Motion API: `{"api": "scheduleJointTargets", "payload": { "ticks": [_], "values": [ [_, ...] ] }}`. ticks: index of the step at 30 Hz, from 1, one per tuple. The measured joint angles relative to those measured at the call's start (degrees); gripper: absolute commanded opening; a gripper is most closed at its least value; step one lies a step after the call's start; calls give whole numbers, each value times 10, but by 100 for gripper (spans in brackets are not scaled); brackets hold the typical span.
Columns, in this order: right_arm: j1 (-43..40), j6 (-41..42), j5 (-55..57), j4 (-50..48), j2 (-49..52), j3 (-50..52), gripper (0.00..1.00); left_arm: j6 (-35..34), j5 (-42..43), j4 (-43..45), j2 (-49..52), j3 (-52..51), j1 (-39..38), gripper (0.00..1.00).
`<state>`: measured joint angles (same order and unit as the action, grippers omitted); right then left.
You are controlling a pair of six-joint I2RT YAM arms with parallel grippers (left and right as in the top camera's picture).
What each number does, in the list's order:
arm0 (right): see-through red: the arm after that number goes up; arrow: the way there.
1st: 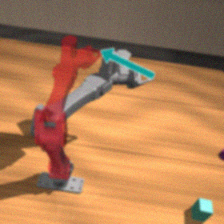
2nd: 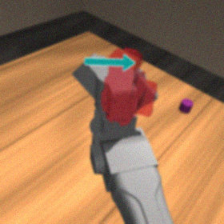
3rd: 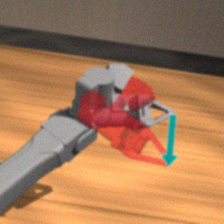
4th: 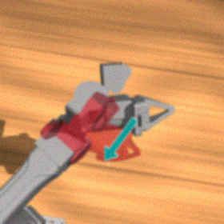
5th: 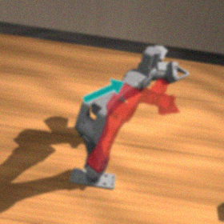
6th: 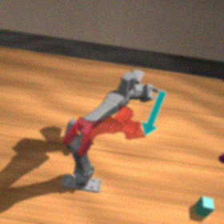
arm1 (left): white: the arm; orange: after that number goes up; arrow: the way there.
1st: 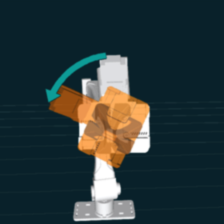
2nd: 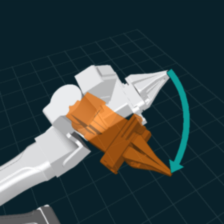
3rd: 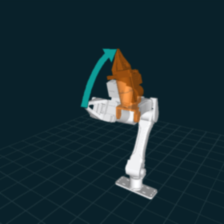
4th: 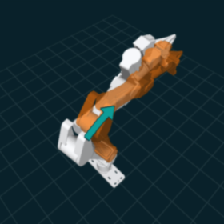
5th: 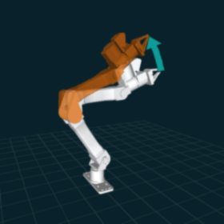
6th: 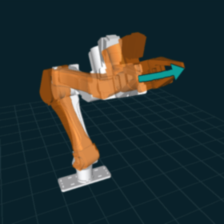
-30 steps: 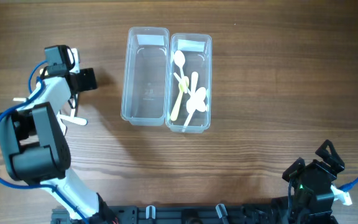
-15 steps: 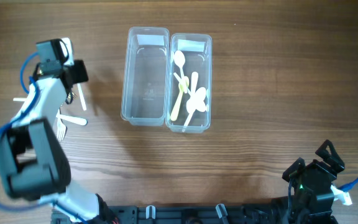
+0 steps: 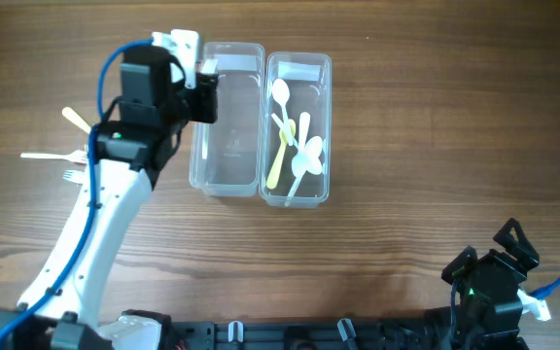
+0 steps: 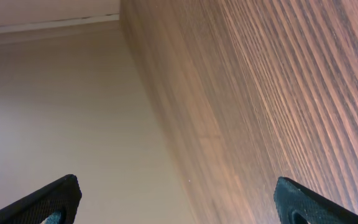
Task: Pack container
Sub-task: 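Carry the white fork into the left container and release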
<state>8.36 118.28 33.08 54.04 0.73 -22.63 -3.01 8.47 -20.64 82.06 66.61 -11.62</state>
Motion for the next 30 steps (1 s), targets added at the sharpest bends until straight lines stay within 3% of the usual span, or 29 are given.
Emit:
{"api": "scheduleJointTargets", "payload": {
  "ticks": [4,6,8,10,16,25,30],
  "values": [
    [0,0,0,0,0,0,100,-25,-11,0,58,0,-12,9],
    [0,0,0,0,0,0,100,-28,-11,1,83,0,-20,47],
    [0,0,0,0,0,0,100,-35,-11,13,97,0,-27,94],
    [0,0,0,0,0,0,100,-36,-12,38,97,0,-27,100],
    [0,0,0,0,0,0,100,-37,-57,2,91,0,-15,100],
    [0,0,0,0,0,0,100,-177,-240,-399,-67,3,76,100],
    [0,0,0,0,0,0,99,-189,-288,-403,-66,-46,130,100]
  ]
}}
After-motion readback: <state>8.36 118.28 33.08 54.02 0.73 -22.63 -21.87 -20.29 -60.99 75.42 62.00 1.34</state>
